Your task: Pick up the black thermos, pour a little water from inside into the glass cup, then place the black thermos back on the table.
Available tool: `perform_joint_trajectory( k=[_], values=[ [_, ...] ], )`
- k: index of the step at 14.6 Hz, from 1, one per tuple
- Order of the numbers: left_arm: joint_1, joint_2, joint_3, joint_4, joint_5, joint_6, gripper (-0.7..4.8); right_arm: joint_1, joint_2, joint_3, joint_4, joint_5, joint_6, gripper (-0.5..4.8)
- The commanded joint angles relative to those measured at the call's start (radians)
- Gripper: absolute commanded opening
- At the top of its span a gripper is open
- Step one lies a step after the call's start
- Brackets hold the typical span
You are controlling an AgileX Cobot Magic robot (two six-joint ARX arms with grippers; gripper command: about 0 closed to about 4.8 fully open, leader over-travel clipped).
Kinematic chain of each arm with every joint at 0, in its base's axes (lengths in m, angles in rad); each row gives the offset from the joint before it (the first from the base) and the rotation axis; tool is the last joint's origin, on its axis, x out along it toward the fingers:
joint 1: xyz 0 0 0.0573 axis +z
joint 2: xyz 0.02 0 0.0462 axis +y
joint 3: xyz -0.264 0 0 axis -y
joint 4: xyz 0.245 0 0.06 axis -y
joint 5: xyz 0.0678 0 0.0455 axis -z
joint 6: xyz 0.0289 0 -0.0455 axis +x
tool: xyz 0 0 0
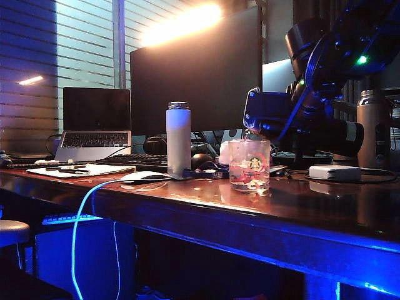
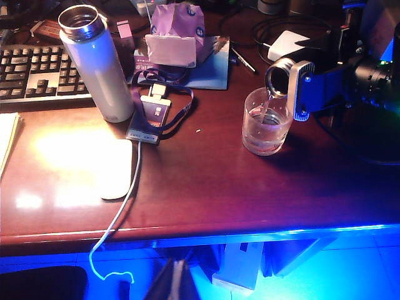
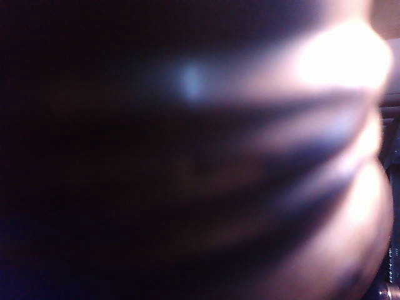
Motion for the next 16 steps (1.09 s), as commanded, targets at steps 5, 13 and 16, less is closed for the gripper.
perform_joint_trajectory(
  k=[5, 13, 16],
  values=[
    [0.0, -0.003, 0.003, 0.007, 0.005, 0.001, -0.03, 0.002, -0.014, 0.014, 0.065, -0.033, 0.016, 0.12],
    [0.0, -0.003, 0.003, 0.007, 0.005, 0.001, -0.03, 0.008, -0.014, 0.013, 0.081, -0.135, 0.698, 0.12],
    [0.0, -0.003, 0.003, 0.007, 0.005, 0.001, -0.03, -0.014, -0.017, 0.013, 0.1, -0.131, 0.914, 0.12]
  ],
)
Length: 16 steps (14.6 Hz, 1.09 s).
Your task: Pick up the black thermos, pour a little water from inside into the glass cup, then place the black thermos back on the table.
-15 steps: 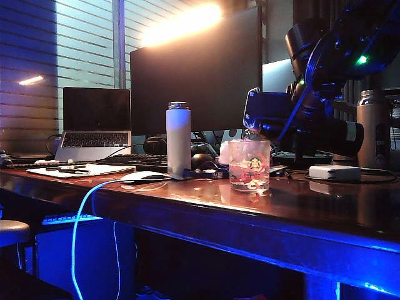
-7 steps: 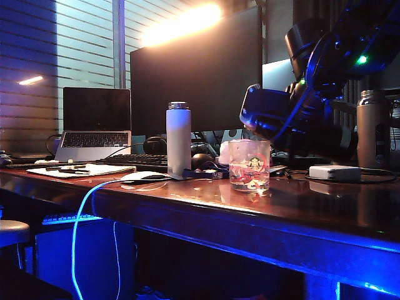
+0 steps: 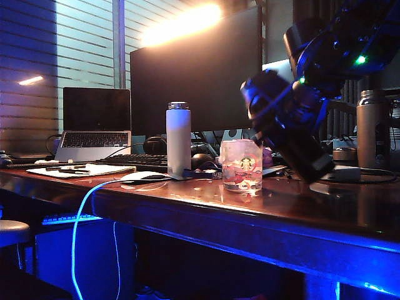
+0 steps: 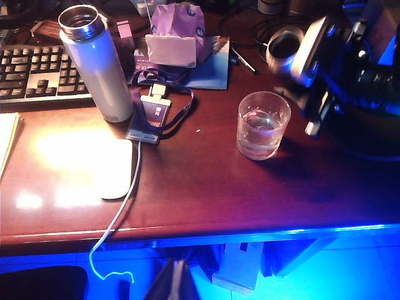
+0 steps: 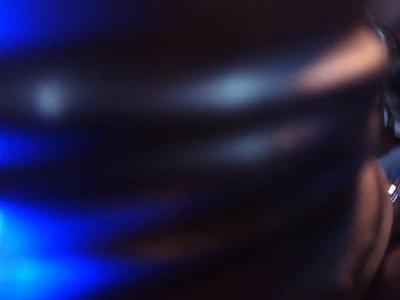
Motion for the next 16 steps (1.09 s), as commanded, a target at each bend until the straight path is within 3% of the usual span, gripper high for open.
perform_joint_trajectory(
  k=[1, 6, 13, 16],
  values=[
    [0.0, -0.003, 0.003, 0.007, 0.005, 0.001, -0.03, -0.033, -0.021, 0.013, 0.072, 0.009, 0.212, 0.12],
    [0.0, -0.003, 0.003, 0.007, 0.005, 0.001, -0.03, -0.111, -0.077, 0.006, 0.08, -0.032, 0.329, 0.12],
    [0.0, -0.003, 0.003, 0.007, 0.005, 0.001, -0.03, -0.158, -0.146, -0.221, 0.401, -0.14, 0.355, 0.12],
    [0.0, -0.003, 0.003, 0.007, 0.005, 0.001, -0.03, -0.158, -0.145, -0.278, 0.414, -0.14, 0.447, 0.12]
  ],
)
